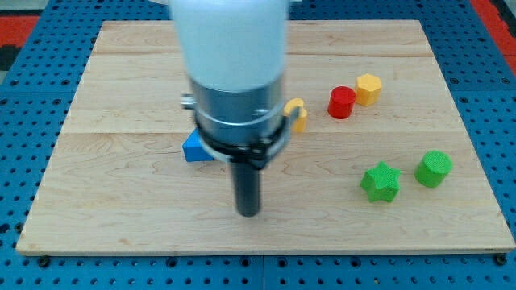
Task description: Push the green star slightly to the left side
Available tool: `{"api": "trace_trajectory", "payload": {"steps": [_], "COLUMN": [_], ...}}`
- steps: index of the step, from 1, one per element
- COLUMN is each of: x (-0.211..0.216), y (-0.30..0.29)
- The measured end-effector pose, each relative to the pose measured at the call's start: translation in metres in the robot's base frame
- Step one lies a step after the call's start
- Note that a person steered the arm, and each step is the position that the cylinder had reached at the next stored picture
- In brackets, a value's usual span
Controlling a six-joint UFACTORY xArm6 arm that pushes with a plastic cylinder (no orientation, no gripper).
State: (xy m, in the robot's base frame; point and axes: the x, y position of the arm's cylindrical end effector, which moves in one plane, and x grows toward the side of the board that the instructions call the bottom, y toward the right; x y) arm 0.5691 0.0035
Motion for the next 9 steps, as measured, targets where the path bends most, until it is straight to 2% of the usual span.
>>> {"api": "trace_trajectory", "payload": {"steps": [1, 2, 3, 4, 7, 9], "x": [0.000, 0.020, 0.029, 0.023, -0.023, -0.023], "y": [0.064, 0.132, 0.184, 0.210, 0.189, 0.174]}}
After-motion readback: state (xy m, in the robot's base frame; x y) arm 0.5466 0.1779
